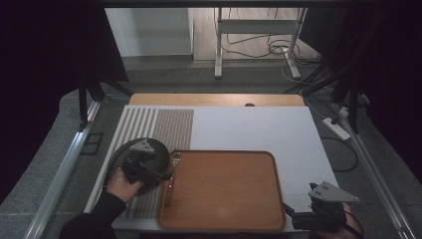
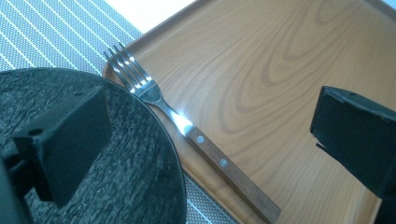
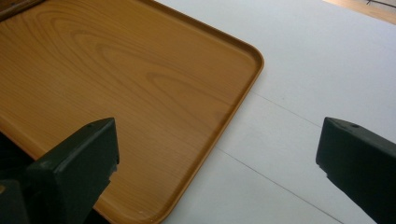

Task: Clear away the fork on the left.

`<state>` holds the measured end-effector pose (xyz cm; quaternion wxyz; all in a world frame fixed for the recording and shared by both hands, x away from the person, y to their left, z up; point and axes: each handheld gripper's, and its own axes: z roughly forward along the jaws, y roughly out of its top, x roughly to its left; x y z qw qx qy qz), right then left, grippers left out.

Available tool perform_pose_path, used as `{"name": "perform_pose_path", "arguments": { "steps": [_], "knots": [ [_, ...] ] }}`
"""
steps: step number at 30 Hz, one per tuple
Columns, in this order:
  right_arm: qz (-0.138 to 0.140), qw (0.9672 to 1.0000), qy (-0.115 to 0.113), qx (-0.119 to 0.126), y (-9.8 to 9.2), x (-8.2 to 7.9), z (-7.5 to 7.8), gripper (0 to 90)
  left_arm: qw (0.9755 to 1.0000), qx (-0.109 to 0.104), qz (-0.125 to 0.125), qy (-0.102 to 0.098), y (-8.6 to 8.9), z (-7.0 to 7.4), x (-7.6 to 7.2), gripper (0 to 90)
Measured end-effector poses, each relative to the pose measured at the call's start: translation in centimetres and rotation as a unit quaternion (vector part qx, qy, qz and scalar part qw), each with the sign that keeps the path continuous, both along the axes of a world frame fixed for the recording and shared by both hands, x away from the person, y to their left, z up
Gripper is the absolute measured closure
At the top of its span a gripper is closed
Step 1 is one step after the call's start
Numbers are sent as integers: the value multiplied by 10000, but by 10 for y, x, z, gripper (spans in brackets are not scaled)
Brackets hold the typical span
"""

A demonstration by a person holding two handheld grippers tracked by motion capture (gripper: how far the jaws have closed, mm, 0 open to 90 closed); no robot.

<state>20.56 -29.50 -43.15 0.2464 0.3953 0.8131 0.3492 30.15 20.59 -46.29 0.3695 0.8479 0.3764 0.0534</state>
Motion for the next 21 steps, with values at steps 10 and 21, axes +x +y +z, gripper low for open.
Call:
{"name": "perform_pose_path", "arguments": {
  "steps": [10, 21],
  "knots": [
    [8, 10000, 1, 8, 0, 0, 0, 0, 9999, 29, 117, -60, 7, 2, -12, 0],
    [5, 10000, -12, -1, 0, 0, 0, 0, 9994, -56, 331, -39, 21, 3, -25, 0]
  ]
}}
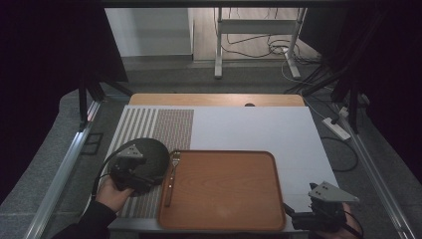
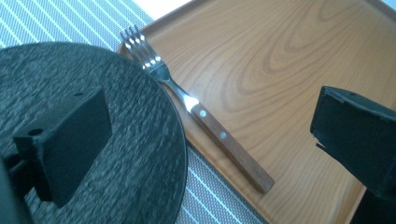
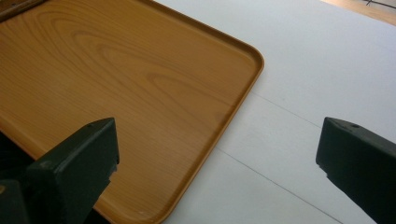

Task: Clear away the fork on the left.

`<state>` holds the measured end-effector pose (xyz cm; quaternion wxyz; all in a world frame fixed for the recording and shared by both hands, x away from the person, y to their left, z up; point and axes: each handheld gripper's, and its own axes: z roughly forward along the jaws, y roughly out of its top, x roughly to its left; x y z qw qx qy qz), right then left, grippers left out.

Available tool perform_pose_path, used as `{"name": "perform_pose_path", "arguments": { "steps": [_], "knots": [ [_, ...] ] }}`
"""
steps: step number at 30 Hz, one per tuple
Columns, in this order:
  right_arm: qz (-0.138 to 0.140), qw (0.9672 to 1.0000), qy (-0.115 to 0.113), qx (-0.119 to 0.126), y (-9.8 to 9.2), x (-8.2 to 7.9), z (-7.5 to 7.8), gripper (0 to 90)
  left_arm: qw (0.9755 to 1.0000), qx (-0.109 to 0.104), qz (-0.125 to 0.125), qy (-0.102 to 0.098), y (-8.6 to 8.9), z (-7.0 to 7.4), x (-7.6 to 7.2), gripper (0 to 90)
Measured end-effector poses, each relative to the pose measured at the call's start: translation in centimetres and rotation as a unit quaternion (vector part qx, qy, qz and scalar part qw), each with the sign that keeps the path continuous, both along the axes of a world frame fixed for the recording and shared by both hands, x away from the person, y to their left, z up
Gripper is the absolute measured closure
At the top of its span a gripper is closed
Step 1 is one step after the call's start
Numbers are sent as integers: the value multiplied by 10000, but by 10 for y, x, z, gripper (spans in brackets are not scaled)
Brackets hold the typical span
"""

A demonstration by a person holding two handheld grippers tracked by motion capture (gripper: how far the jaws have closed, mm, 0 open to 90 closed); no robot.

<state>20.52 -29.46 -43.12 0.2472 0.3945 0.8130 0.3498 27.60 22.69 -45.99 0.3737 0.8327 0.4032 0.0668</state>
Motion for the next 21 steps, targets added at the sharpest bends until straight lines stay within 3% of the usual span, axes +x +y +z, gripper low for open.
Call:
{"name": "perform_pose_path", "arguments": {
  "steps": [11, 21],
  "knots": [
    [-3, 10000, -3, 10, 0, 0, 0, 0, 9998, -12, 170, -110, 14, 0, -17, 0],
    [-20, 10000, 0, -2, 0, 0, 0, 0, 9995, -77, 298, -68, 27, -2, -31, 0]
  ]
}}
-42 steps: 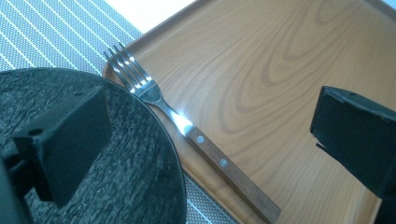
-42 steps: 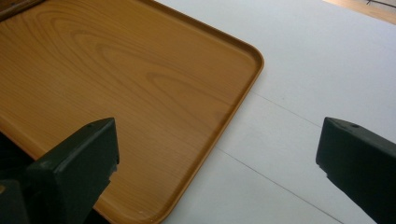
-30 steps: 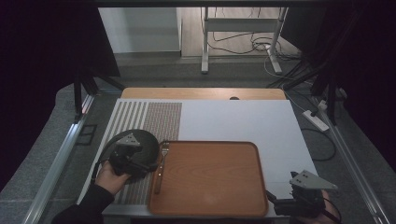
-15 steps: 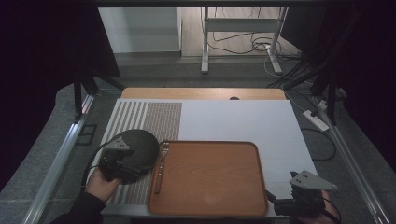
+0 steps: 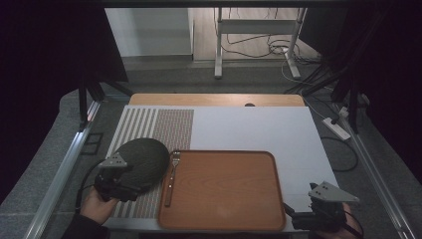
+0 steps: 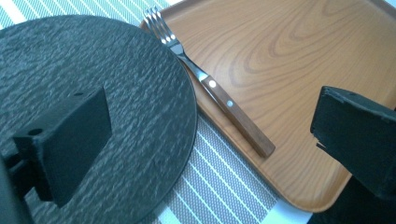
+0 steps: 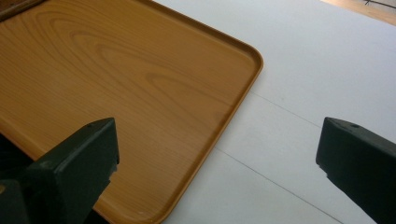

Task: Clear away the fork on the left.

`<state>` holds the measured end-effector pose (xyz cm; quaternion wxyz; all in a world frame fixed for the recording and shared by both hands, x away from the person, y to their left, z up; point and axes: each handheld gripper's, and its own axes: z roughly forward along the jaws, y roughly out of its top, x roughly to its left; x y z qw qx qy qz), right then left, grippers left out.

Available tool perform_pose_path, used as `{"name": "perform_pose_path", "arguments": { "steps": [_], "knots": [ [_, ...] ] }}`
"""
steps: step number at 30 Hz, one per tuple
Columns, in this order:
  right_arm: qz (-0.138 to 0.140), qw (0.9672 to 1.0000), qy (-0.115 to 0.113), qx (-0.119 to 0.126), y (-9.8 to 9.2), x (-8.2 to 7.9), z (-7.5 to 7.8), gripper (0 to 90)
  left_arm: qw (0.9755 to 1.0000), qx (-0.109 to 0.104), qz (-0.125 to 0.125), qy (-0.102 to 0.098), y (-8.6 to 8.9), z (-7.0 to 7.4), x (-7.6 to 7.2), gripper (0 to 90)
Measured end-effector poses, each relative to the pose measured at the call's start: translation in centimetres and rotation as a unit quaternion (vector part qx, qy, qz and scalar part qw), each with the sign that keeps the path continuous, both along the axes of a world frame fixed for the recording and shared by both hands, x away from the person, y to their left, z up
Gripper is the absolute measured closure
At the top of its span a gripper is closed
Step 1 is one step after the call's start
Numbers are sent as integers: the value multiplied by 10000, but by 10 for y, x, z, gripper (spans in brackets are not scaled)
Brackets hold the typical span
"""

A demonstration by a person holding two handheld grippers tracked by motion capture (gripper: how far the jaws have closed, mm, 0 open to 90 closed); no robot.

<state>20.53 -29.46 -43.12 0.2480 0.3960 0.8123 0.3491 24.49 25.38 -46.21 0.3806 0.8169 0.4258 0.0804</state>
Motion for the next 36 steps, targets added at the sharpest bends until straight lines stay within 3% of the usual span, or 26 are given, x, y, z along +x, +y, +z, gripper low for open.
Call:
{"name": "perform_pose_path", "arguments": {
  "steps": [23, 36],
  "knots": [
    [-1, 10000, 12, -6, 0, 0, 0, 0, 9991, -100, 414, 43, 27, -5, -33, 0],
    [4, 10000, 26, -12, 0, 1, 0, 0, 9980, -8, 622, -148, 33, -2, -50, 0]
  ]
}}
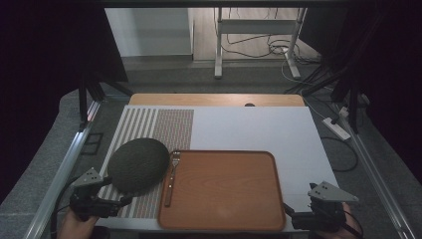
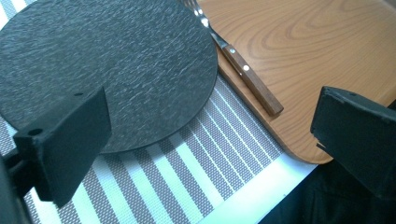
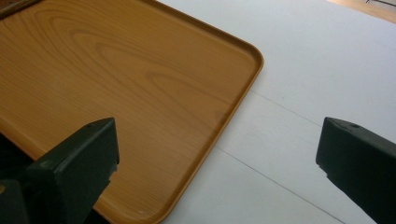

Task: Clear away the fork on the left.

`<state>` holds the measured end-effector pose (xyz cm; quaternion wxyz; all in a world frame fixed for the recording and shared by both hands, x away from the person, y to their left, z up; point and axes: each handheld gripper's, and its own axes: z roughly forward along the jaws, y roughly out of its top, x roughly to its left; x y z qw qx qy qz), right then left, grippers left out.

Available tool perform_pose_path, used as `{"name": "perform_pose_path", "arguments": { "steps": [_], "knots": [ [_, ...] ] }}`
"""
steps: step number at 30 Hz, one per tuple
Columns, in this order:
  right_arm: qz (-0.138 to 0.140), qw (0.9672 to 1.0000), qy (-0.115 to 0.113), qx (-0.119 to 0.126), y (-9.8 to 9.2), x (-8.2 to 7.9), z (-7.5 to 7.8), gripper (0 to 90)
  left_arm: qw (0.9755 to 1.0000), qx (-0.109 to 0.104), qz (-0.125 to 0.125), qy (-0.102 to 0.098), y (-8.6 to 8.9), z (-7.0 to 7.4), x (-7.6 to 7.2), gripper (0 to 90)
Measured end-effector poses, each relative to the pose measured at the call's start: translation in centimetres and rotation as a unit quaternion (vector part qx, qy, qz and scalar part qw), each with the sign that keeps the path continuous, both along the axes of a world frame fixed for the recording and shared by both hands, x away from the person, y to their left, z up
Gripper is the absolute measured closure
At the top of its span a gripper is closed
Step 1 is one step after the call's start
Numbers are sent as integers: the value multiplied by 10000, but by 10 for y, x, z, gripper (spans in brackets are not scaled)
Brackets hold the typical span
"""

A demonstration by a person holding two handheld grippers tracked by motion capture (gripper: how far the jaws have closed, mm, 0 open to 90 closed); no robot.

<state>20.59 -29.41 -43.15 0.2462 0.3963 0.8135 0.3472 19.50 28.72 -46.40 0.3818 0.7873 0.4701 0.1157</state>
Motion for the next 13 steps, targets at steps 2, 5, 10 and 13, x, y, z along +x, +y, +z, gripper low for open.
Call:
{"name": "perform_pose_path", "arguments": {
  "steps": [2, 5, 10, 13],
  "knots": [
    [3, 10000, 2, -3, 0, 0, 0, 0, 10000, 41, 9, -18, 0, 0, -2, 0],
    [0, 10000, 5, -22, 1, 0, 0, 0, 10000, 71, 25, -65, 1, 1, -6, 0],
    [16, 10000, 15, -42, 1, 0, 0, 0, 9999, -3, 66, -126, 4, 1, -9, 0],
    [22, 10000, 14, -56, 1, 0, 0, 0, 9999, -60, 75, -103, 4, 2, -8, 0]
  ]
}}
